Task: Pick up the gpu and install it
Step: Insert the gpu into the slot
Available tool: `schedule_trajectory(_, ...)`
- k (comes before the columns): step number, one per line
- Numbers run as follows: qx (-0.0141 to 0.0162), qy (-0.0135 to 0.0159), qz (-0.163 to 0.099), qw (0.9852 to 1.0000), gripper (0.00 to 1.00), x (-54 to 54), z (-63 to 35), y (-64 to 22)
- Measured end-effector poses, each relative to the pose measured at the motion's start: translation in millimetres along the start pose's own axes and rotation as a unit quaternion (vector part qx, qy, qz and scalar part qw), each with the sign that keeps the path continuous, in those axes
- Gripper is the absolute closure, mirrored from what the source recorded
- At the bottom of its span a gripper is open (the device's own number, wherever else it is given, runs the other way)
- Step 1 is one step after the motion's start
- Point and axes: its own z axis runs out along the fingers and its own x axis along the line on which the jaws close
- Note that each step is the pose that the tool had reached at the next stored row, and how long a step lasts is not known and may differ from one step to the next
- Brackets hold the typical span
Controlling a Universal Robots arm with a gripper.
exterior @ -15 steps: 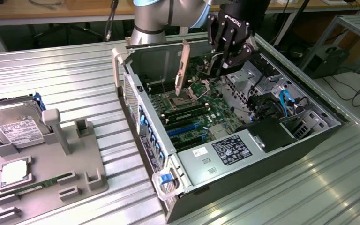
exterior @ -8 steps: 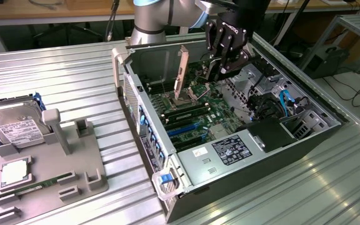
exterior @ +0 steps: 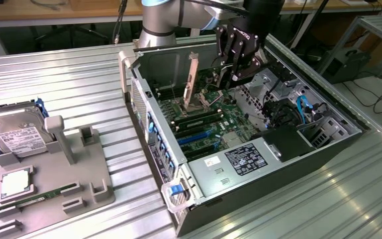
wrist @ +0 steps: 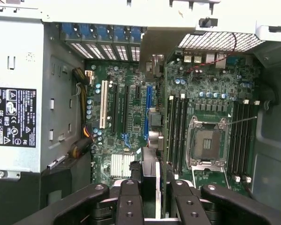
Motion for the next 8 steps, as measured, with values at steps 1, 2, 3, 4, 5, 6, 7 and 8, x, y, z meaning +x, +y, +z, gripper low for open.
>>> schedule_trajectory(1, 0.0, -0.0001, 0.0, 1.0, 0.72, 0.0, 0.3, 0.0)
schedule_trajectory(2, 0.0, 0.0005, 0.0, 1.0, 0.72, 0.0, 0.4, 0.0)
schedule_trajectory(3, -0.0001, 0.0009, 0.0, 1.0, 0.72, 0.0, 0.5, 0.0)
schedule_trajectory(4, -0.0001, 0.0018, 0.0, 1.0, 0.72, 0.0, 0.6, 0.0)
schedule_trajectory(5, -0.0002, 0.0034, 0.0, 1.0, 0.72, 0.0, 0.7, 0.0)
schedule_trajectory(6, -0.0003, 0.0045, 0.0, 1.0, 0.72, 0.1, 0.8, 0.0)
schedule_trajectory(7, -0.0003, 0.0054, 0.0, 1.0, 0.72, 0.1, 0.8, -0.1)
schedule_trajectory(8, -0.0004, 0.0057, 0.0, 1.0, 0.72, 0.1, 0.9, -0.1)
